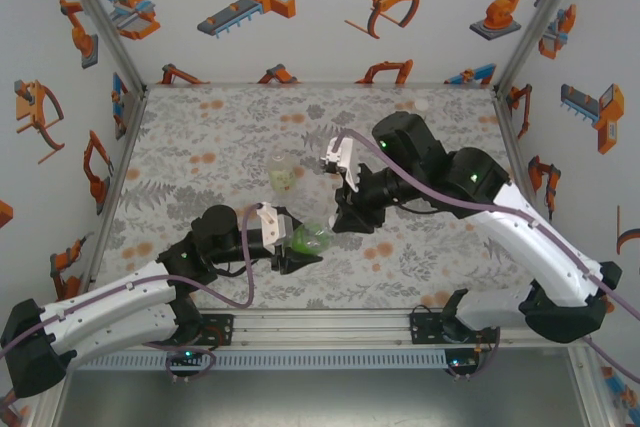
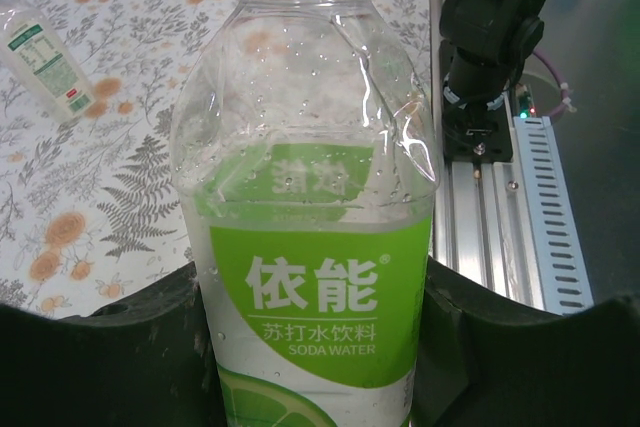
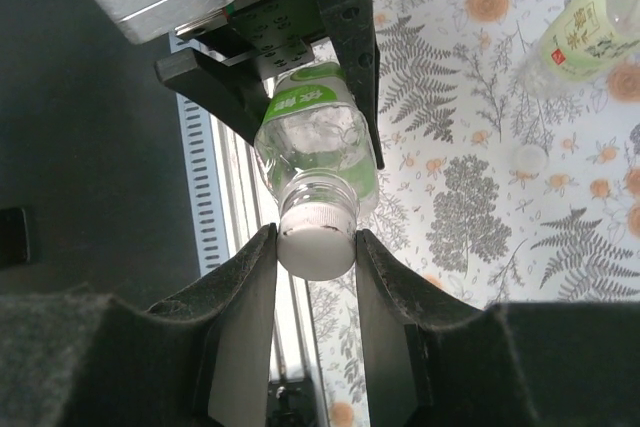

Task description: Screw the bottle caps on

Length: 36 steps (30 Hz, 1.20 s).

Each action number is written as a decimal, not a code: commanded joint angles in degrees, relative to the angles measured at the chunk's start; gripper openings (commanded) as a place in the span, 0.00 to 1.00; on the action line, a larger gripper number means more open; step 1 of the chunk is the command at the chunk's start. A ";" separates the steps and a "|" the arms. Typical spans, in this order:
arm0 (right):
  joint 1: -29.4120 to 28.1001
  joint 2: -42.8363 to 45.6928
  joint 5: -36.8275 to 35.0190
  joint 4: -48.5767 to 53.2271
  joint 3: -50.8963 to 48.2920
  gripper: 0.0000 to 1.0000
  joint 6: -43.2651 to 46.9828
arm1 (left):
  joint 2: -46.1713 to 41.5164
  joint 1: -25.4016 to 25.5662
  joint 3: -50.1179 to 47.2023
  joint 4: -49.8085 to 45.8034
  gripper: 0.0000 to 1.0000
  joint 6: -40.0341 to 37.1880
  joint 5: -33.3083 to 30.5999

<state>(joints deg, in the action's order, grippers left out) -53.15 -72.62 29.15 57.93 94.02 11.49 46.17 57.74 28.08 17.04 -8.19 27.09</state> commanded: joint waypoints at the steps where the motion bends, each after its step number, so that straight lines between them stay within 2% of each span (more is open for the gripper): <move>1: -0.84 1.40 2.96 -3.19 -1.82 0.15 3.15 | -0.14 0.10 3.16 3.41 0.00 0.15 3.94; 7: -0.85 1.49 6.40 -2.27 -2.76 0.13 7.14 | 0.91 0.12 5.46 0.60 0.00 -0.72 10.69; 11: -0.84 1.46 8.78 0.06 -2.21 0.12 11.66 | 1.71 0.12 6.72 -1.31 0.00 -1.04 12.74; 20: -0.90 1.42 10.64 2.64 -2.54 0.10 18.92 | 1.81 0.16 6.99 -0.76 0.00 -0.69 13.24; 36: -3.88 0.55 6.95 3.94 -3.01 0.04 24.56 | 4.16 0.13 8.22 -0.78 0.00 1.76 12.54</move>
<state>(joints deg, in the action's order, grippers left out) -55.55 -70.59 35.00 62.94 92.20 33.43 50.30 57.49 32.16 10.96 -7.94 38.85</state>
